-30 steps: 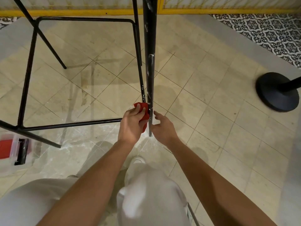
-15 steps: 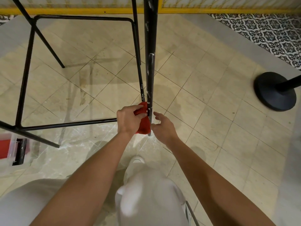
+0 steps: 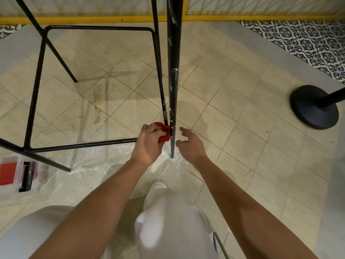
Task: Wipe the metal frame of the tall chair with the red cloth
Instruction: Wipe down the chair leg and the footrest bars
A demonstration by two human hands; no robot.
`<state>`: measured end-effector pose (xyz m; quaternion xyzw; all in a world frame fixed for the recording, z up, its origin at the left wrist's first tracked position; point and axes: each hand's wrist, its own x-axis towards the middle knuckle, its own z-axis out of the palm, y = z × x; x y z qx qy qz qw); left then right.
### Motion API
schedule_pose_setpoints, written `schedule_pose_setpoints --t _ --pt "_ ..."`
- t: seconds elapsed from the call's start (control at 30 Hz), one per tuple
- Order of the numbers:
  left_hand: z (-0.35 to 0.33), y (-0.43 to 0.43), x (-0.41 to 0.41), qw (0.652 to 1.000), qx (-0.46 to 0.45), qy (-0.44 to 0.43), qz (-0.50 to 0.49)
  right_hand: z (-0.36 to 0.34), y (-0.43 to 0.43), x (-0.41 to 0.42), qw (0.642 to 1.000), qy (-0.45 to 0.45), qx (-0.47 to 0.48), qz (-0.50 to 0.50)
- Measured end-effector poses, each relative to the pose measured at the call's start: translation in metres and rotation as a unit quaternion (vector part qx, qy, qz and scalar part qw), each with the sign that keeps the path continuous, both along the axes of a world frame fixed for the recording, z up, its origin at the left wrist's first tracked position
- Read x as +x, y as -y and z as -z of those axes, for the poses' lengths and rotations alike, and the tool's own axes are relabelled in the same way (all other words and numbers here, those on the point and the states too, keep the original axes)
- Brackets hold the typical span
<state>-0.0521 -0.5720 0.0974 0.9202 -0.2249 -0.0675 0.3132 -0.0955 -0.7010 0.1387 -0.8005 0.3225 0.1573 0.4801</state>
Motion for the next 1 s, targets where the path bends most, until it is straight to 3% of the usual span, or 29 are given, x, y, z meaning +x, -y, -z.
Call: schedule_pose_setpoints --t 0.1,0.27,0.47,0.7,0.87,1.0 --pt "-0.003 -0.015 0.013 0.997 0.006 0.035 0.073 0.0 0.0 -0.001 1.0 0.0 -0.001 0.001" --pt "0.0 -0.01 0.014 0.999 0.007 0.035 -0.005 -0.001 0.001 -0.001 1.0 -0.001 -0.005 -0.001" --pt "0.017 0.006 -0.004 0.998 0.019 0.054 0.022 -0.001 -0.005 0.006 1.0 0.003 0.0 0.001" --pt "0.016 -0.021 -0.005 0.983 0.029 0.142 0.113 -0.002 -0.004 0.002 1.0 0.007 -0.009 0.0" --pt "-0.005 -0.009 0.007 0.972 0.027 0.214 0.097 -0.003 -0.001 -0.005 1.0 0.003 -0.019 -0.004" --pt "0.005 -0.003 -0.001 0.98 0.058 0.162 0.103 -0.008 -0.001 -0.001 1.0 0.005 -0.011 -0.008"
